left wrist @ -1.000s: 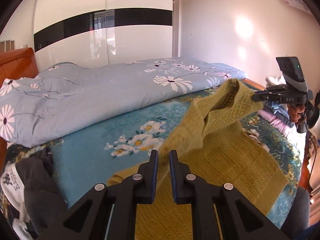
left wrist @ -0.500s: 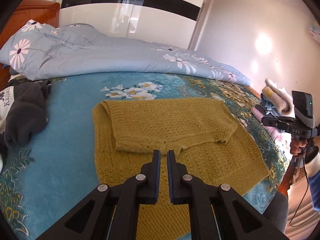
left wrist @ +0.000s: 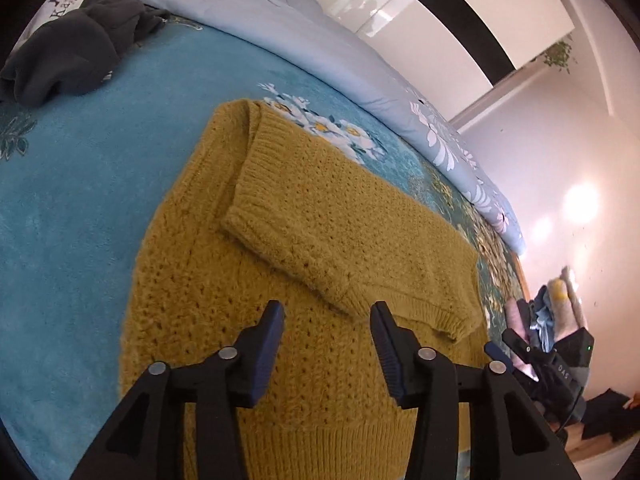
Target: Fold clothes
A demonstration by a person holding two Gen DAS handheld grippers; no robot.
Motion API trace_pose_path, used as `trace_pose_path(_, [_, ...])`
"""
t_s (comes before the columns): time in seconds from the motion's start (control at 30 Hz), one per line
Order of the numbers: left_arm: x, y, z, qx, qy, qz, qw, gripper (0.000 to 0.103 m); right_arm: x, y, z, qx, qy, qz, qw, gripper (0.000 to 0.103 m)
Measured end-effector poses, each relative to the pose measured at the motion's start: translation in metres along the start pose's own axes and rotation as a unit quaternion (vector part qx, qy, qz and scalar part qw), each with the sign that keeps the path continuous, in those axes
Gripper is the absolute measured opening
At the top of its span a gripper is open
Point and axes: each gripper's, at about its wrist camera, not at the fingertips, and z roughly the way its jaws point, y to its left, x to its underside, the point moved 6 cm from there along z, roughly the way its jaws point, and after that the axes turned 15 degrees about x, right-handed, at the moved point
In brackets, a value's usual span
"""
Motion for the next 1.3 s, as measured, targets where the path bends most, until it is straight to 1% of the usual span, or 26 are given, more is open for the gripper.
trace_pose_path(0.07, [-0.006,0.006,0.008,0.006,0.000,-0.023,0.9997,0.053,-0.004,0.001,0.007,-0.007,0.003,0.020,1.000,0.055])
trace_pose_path(0.2, [-0.009,0.023,0.023,-0.003,0.005,-0.073,0.9973,0.054,-0.004,-0.002,0.026,-0.025,0.030,0.069,0.997,0.056])
trace_pose_path(0.27, [-0.012,0.027,0.027,0.002,-0.003,-0.083,0.9966,0.054,-0.004,-0.003,0.033,-0.035,0.034,0.089,0.995,0.055])
trace_pose_path(0.4, [-0.021,0.032,0.029,0.015,-0.027,-0.099,0.9946,0.054,-0.010,-0.002,0.040,-0.045,0.022,0.104,0.993,0.055])
trace_pose_path(0.53, [-0.029,0.036,0.035,0.027,-0.044,-0.117,0.9918,0.054,-0.019,-0.005,0.046,-0.058,0.007,0.130,0.990,0.055])
trace_pose_path(0.6, [-0.031,0.041,0.036,0.035,-0.055,-0.127,0.9897,0.054,-0.021,-0.006,0.047,-0.059,0.000,0.134,0.989,0.053])
trace_pose_path(0.67, [-0.032,0.046,0.034,0.043,-0.067,-0.139,0.9871,0.052,-0.022,-0.007,0.047,-0.055,-0.004,0.131,0.990,0.040])
trace_pose_path(0.7, [-0.032,0.047,0.034,0.044,-0.073,-0.142,0.9863,0.050,-0.022,-0.008,0.047,-0.054,-0.005,0.131,0.990,0.036])
trace_pose_path(0.73, [-0.033,0.047,0.033,0.043,-0.077,-0.142,0.9859,0.048,-0.022,-0.009,0.047,-0.053,-0.006,0.131,0.990,0.026])
trace_pose_path(0.77, [-0.033,0.048,0.033,0.039,-0.081,-0.142,0.9858,0.042,-0.022,-0.010,0.047,-0.053,-0.006,0.130,0.990,0.018])
trace_pose_path(0.8, [-0.033,0.048,0.033,0.033,-0.083,-0.141,0.9860,0.036,-0.022,-0.011,0.048,-0.052,-0.005,0.128,0.990,0.015])
trace_pose_path(0.83, [-0.033,0.049,0.033,0.030,-0.086,-0.142,0.9857,0.032,-0.022,-0.011,0.048,-0.052,-0.004,0.125,0.991,0.012])
trace_pose_path(0.87, [-0.033,0.050,0.034,0.028,-0.090,-0.144,0.9851,0.026,-0.022,-0.011,0.047,-0.051,-0.004,0.121,0.991,0.012])
trace_pose_path(0.9, [-0.033,0.051,0.034,0.026,-0.092,-0.146,0.9846,0.022,-0.022,-0.010,0.046,-0.050,-0.005,0.117,0.992,0.012])
trace_pose_path(0.93, [-0.033,0.051,0.034,0.024,-0.095,-0.147,0.9843,0.020,-0.022,-0.009,0.045,-0.049,-0.006,0.112,0.993,0.011])
trace_pose_path(0.97, [-0.033,0.051,0.033,0.025,-0.096,-0.146,0.9842,0.014,-0.022,-0.008,0.044,-0.047,-0.007,0.106,0.993,0.011])
trace_pose_path(1.0, [-0.033,0.050,0.033,0.026,-0.098,-0.144,0.9844,0.012,-0.023,-0.006,0.042,-0.046,-0.009,0.101,0.994,0.011])
trace_pose_path(1.07, [-0.033,0.046,0.031,0.029,-0.100,-0.140,0.9847,0.011,-0.025,-0.001,0.037,-0.053,-0.009,0.099,0.994,0.010])
trace_pose_path(1.17, [-0.033,0.039,0.022,0.045,-0.102,-0.141,0.9837,0.011,-0.028,0.006,0.027,-0.065,-0.011,0.097,0.993,0.010])
trace_pose_path(1.3, [-0.024,0.023,0.003,0.056,-0.099,-0.129,0.9851,0.011,-0.022,0.011,0.007,-0.071,-0.017,0.087,0.994,0.010])
